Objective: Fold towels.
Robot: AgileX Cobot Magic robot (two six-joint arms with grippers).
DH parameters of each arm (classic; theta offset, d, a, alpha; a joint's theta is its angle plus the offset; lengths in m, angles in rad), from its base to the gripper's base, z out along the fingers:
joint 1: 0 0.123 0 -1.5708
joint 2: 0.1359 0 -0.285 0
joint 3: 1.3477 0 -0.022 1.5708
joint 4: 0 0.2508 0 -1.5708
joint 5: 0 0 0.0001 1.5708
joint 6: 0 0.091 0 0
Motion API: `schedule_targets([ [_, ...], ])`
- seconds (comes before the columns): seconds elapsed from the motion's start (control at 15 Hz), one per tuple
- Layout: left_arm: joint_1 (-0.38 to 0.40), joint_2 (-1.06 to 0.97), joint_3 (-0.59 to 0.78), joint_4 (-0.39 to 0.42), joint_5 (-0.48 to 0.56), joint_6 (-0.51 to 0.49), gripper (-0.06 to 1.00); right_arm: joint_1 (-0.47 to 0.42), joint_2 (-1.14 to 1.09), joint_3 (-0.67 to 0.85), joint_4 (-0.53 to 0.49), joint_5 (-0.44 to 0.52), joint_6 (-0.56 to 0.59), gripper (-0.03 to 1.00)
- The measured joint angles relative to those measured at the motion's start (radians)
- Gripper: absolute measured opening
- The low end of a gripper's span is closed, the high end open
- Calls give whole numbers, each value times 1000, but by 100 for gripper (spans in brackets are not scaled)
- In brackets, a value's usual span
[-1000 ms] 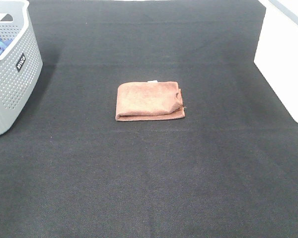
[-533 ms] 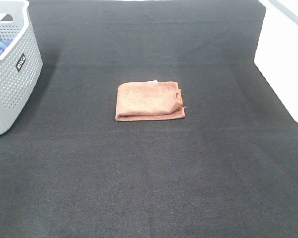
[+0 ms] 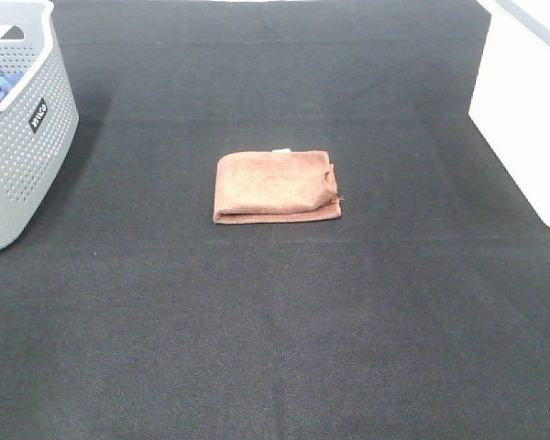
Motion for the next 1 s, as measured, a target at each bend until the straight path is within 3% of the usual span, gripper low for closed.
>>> schedule_targets([
  [1.0, 3, 0, 0, 0, 0, 0, 57, 13, 0, 0, 0, 0, 0, 73],
])
